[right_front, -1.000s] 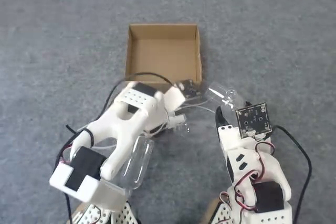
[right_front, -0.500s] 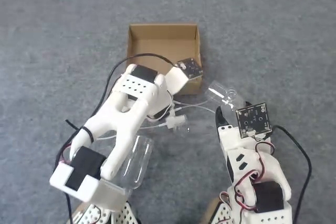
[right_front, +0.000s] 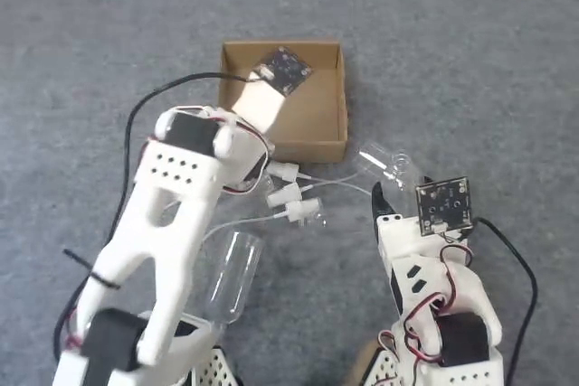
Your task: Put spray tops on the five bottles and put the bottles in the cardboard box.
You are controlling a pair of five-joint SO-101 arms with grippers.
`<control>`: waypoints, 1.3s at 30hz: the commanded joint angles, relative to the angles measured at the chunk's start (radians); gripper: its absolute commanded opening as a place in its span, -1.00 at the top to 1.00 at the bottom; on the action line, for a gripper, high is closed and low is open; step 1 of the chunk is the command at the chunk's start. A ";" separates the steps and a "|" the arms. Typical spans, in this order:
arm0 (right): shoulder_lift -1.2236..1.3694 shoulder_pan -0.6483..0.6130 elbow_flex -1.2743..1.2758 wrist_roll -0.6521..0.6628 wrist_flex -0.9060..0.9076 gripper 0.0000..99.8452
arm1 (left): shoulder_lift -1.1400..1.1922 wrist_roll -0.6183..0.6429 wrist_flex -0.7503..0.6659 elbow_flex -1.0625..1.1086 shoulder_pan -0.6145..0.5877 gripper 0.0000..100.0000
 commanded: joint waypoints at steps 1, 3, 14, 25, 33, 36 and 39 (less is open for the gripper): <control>-0.021 -0.056 -0.029 -0.046 -0.024 0.85 | -0.097 0.055 0.006 -0.051 -0.003 0.98; -0.021 -0.073 -0.031 -0.066 -0.025 0.85 | -0.124 0.075 0.006 -0.051 -0.003 0.98; -0.021 -0.131 -0.023 -0.141 -0.076 0.85 | -0.284 0.190 -0.072 -0.051 0.000 0.98; -0.019 -0.214 0.072 -0.048 -0.199 0.85 | -0.419 0.313 -0.129 -0.051 0.002 0.98; -0.021 -0.214 0.175 -0.041 -0.367 0.85 | -0.520 0.390 -0.158 -0.051 0.000 0.98; -0.021 -0.214 0.180 -0.041 -0.371 0.85 | -0.543 0.423 -0.192 -0.051 0.000 0.98; -0.021 -0.214 0.180 -0.044 -0.371 0.85 | -0.559 0.459 -0.218 -0.051 0.003 0.98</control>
